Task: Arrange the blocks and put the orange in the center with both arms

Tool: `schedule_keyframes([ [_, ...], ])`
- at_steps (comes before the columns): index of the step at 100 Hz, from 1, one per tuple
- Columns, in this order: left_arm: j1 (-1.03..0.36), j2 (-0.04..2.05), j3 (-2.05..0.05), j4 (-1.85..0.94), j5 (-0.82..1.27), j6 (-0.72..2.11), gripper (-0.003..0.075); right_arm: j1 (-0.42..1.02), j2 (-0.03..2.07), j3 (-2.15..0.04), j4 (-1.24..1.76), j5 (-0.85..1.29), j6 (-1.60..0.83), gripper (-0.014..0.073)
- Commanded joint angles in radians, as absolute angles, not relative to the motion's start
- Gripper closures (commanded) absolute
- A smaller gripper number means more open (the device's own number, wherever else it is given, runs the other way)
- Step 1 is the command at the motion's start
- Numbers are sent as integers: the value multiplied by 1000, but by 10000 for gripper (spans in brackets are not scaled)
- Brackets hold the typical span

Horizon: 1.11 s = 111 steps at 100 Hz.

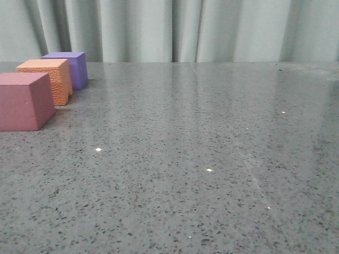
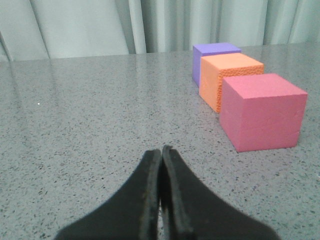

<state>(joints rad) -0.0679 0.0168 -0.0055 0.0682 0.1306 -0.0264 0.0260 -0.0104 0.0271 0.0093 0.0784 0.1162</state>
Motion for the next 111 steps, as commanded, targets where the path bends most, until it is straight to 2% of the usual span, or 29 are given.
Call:
schedule_keyframes([
  [1,-68,-13,10,85,29,-45,739,20,-36,14,9,0,109,661],
  [29,-74,-38,50,124,-13,-139,739,21,-35,14,9,0,109,661],
  [111,-74,-38,50,130,-18,-139,739,21,-35,14,9,0,109,661],
])
